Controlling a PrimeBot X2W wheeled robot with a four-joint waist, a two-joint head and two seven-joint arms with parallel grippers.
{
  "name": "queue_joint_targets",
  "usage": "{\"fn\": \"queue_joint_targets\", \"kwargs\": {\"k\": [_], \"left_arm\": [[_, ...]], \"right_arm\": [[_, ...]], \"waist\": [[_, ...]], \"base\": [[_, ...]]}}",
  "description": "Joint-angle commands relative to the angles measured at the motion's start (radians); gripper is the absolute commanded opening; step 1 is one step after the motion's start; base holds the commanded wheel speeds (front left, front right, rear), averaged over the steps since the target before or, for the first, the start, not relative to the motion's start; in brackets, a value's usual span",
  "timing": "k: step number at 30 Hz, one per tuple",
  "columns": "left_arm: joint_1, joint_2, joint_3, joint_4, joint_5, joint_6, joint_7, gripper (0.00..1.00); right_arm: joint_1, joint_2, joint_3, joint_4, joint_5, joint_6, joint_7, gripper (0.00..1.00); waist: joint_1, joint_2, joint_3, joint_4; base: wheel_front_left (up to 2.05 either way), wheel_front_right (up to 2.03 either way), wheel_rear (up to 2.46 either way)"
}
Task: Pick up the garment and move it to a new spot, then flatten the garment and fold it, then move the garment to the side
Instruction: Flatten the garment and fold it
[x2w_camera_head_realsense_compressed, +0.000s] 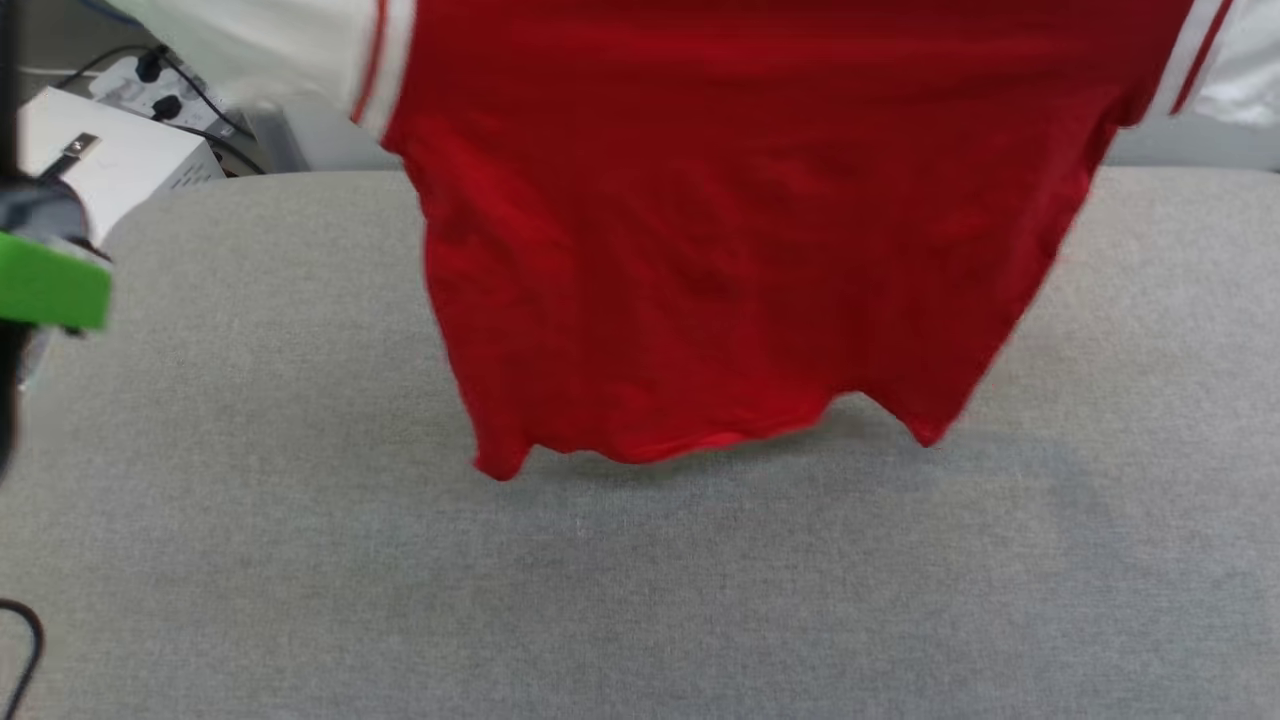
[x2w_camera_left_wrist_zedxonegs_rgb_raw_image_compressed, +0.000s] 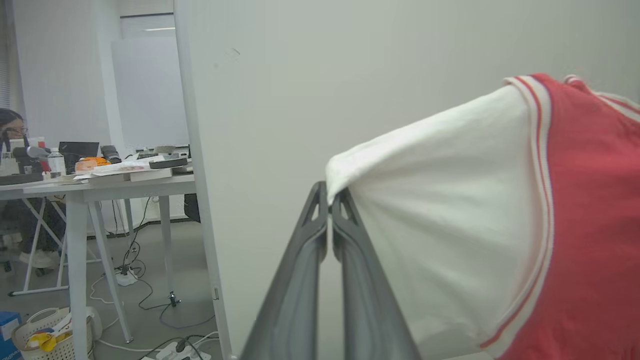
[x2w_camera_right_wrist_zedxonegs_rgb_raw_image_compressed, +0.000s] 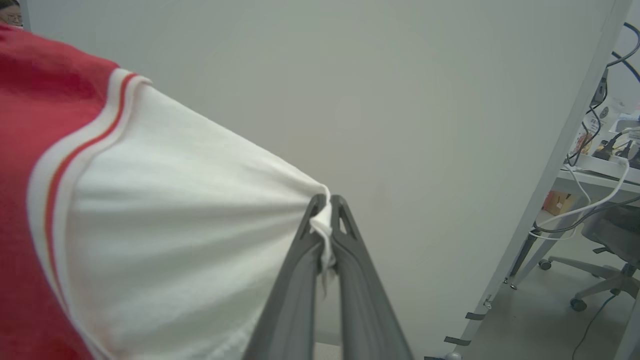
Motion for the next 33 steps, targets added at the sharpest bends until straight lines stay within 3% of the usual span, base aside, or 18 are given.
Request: {"fn": "queue_joint_targets", "kwargs": {"k": [1, 9, 19, 28, 33], "left_arm": [[-0.036, 0.014, 0.020, 0.007, -0.001, -0.002, -0.009, 0.00], [-0.251, 0.054, 0.040, 0.104, -0.017, -0.085, 0.010, 0.00], [-0.635, 0.042, -0.045, 0.358, 0.047, -0.216, 0.039, 0.00], [-1.006, -0.127, -0.099, 0.667, 0.072, -0.268, -0.022, 0.00], [-1.128, -0.187, -0.119, 0.827, 0.091, -0.293, -0.080, 0.00]], "right_arm": [[-0.026, -0.009, 0.005, -0.002, 0.000, -0.001, 0.000, 0.00], [-0.238, -0.018, 0.028, 0.038, 0.005, -0.001, 0.013, 0.00], [-0.581, 0.042, 0.056, 0.240, -0.018, -0.001, -0.063, 0.00], [-0.883, 0.120, -0.003, 0.498, -0.129, -0.001, -0.196, 0.00], [-1.015, 0.136, -0.022, 0.632, -0.202, -0.001, -0.260, 0.00]], "waist": [[0.0001, 0.0107, 0.043, -0.007], [0.0001, 0.0107, 0.223, -0.016], [0.0001, 0.0107, 0.443, -0.024], [0.0001, 0.0107, 0.576, -0.009], [0.0001, 0.0107, 0.615, 0.002]], "base": [[0.00, 0.00, 0.00], [0.00, 0.00, 0.00], [0.00, 0.00, 0.00], [0.00, 0.00, 0.00], [0.00, 0.00, 0.00]]}}
